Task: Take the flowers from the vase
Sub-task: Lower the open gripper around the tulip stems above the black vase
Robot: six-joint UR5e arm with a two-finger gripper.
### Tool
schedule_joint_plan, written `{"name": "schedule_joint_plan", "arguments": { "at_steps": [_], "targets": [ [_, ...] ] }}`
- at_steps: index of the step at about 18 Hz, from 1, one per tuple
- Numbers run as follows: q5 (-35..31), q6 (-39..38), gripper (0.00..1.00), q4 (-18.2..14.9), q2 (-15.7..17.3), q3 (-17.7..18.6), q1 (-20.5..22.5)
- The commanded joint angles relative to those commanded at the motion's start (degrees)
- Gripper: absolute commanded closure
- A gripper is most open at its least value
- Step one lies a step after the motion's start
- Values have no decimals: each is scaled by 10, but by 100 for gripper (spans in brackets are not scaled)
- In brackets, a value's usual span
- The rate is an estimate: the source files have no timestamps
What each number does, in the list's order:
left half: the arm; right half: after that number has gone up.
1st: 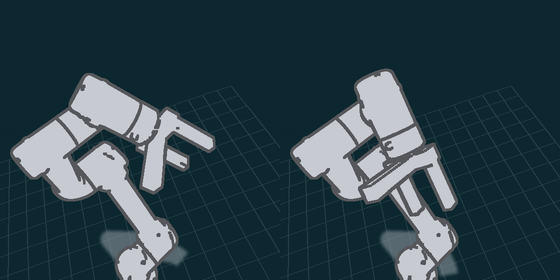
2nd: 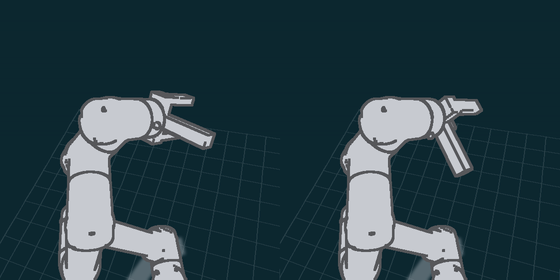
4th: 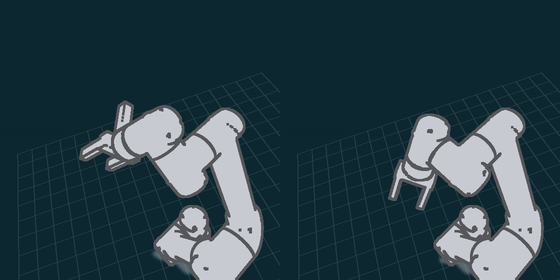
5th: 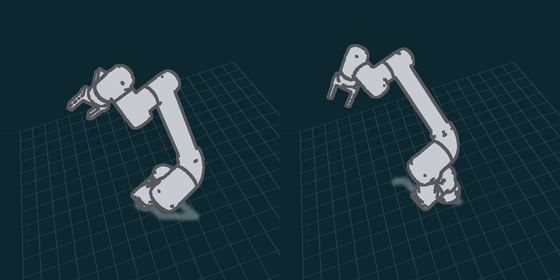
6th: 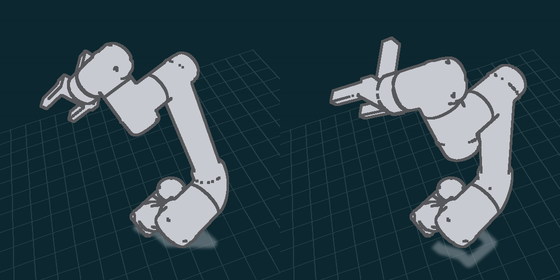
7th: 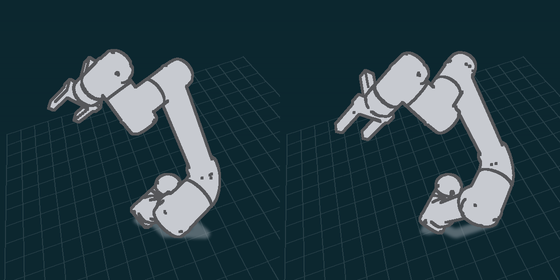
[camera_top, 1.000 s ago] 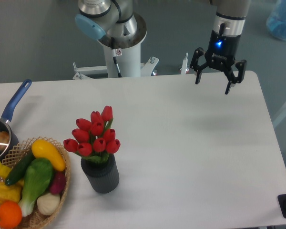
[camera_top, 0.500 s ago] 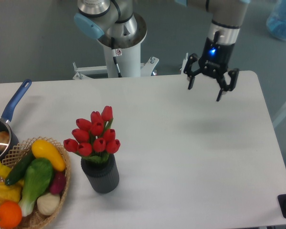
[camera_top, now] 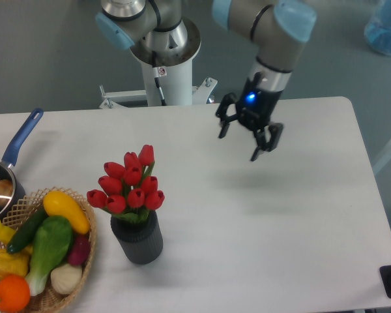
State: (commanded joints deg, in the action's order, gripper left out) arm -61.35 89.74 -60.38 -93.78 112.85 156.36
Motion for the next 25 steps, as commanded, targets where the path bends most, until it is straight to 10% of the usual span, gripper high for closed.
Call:
{"name": "schedule_joint_plan", "arguments": {
  "at_steps": [10, 25],
  "targets": [
    [205, 10, 0, 94, -75, 8, -26],
    [318, 10, 0, 111, -104, -3, -53]
  ]
}}
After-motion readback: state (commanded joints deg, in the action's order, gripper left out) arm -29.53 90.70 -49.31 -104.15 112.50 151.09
